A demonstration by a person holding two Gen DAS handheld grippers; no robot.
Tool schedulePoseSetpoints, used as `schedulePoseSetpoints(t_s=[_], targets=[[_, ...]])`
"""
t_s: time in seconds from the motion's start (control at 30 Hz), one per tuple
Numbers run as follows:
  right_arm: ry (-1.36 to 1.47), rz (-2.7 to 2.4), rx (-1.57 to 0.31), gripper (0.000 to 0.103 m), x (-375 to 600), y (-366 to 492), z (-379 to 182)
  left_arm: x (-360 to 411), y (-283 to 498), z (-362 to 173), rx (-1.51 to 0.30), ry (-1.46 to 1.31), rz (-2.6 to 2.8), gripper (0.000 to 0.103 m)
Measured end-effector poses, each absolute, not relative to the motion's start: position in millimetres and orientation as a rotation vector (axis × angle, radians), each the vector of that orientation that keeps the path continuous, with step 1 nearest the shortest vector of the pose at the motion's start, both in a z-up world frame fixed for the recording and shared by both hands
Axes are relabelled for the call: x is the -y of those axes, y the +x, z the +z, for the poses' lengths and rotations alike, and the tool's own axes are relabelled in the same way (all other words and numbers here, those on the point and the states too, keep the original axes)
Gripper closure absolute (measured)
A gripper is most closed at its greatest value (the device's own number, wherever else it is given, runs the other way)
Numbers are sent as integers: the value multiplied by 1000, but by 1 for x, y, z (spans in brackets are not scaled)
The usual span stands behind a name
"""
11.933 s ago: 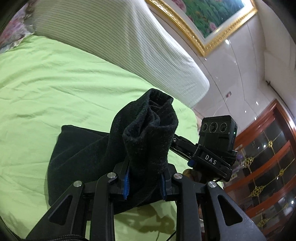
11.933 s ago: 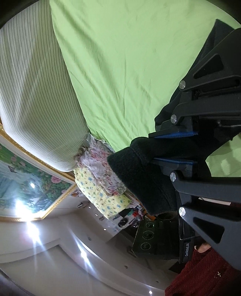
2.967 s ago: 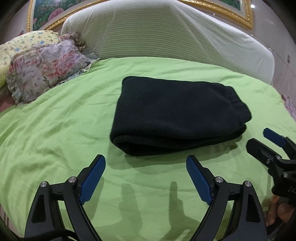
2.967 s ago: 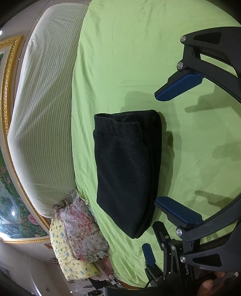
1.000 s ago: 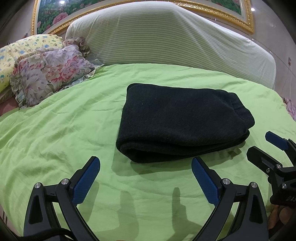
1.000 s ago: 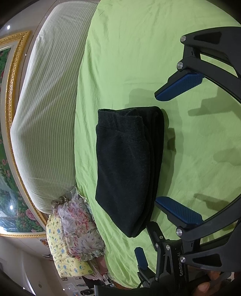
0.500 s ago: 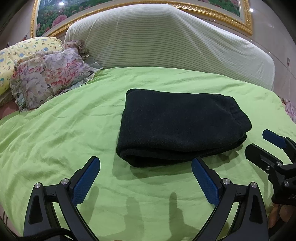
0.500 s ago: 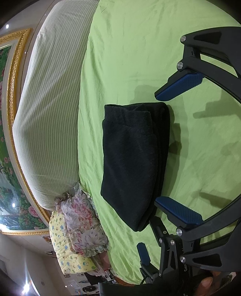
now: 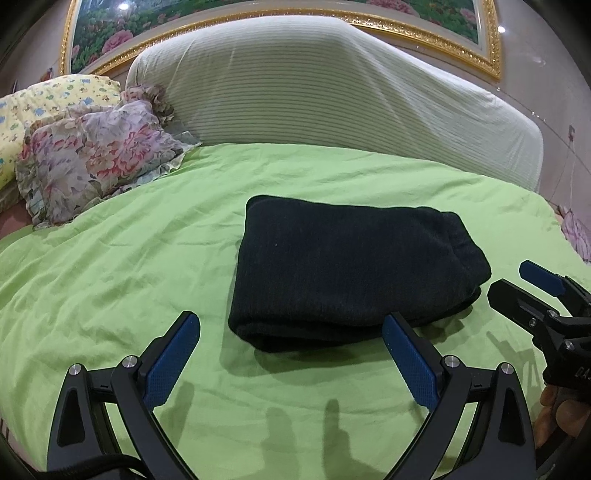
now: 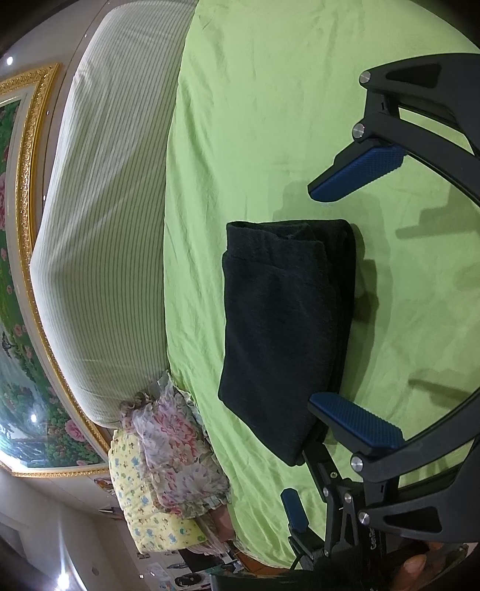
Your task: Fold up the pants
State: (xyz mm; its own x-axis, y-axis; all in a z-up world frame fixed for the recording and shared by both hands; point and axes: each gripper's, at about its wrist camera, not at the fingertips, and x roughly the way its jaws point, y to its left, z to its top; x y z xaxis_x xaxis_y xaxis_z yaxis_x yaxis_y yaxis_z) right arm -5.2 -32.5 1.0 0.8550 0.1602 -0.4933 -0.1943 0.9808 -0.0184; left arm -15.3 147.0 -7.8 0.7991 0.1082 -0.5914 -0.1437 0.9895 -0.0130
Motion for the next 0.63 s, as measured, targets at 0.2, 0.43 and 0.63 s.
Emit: schedulePoseSetpoints(t_s=[0.2,0.43,0.63], targets=[[-70,189,-524,0,32,-2,2,-150,-9,-6,-644,-66,146,4],[-47,189,-531,0,33,-6,1,-153,-6,-4,-662,-69,163,4],[-31,198,-550,0,32,-4,-3,-154,-6,-5,-663,-72,167,3]])
